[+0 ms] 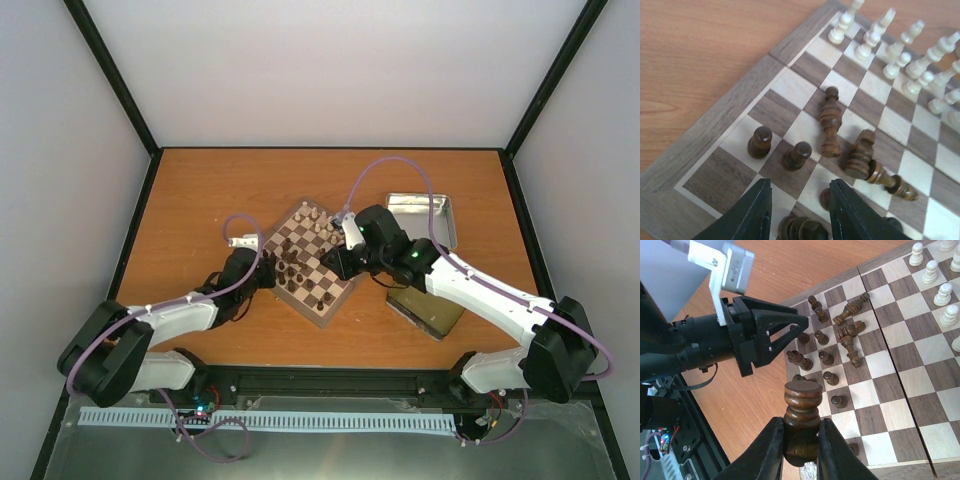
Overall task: Set up the chess pieces on the board
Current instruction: Place the chess piece on the chessboard, then pick up the chess piece from the chessboard.
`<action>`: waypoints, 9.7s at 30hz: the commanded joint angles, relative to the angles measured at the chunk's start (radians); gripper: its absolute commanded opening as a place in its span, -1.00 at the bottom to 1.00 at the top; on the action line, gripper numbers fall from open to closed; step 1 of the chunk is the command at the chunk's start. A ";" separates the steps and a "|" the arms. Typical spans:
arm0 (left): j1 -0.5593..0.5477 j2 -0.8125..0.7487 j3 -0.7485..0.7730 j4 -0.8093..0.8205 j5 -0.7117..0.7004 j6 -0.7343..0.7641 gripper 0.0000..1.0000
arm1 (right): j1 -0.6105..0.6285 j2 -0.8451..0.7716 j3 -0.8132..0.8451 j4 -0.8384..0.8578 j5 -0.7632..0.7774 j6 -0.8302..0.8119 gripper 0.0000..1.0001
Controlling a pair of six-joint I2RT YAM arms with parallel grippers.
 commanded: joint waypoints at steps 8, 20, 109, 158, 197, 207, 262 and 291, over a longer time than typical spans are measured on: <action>-0.003 -0.156 0.089 -0.203 -0.019 -0.039 -0.27 | -0.009 -0.013 0.015 -0.001 0.001 0.002 -0.72; 0.122 -0.088 0.373 -0.663 0.320 -0.022 -0.04 | -0.009 -0.008 0.016 0.004 -0.006 0.007 -0.72; 0.125 -0.237 0.508 -0.584 0.861 -0.113 -0.78 | -0.003 0.112 0.115 0.260 -0.280 -0.226 -0.71; 0.125 -0.358 0.442 0.174 0.781 -0.510 -0.90 | -0.006 0.074 0.034 1.305 -0.262 0.964 -0.94; 0.125 -0.636 0.439 -0.553 -0.207 0.121 0.79 | 0.268 0.473 0.442 -0.512 0.349 -0.056 -0.94; 0.125 -0.655 0.420 -0.551 -0.213 0.113 0.86 | 0.289 0.588 0.538 -0.558 0.370 -0.073 -0.94; 0.125 -0.622 0.410 -0.553 -0.222 0.102 0.88 | 0.090 0.805 0.720 -0.382 0.289 -0.073 -0.30; 0.125 -0.599 0.405 -0.544 -0.207 0.090 0.88 | 0.089 0.776 0.613 -0.432 0.263 -0.243 -0.90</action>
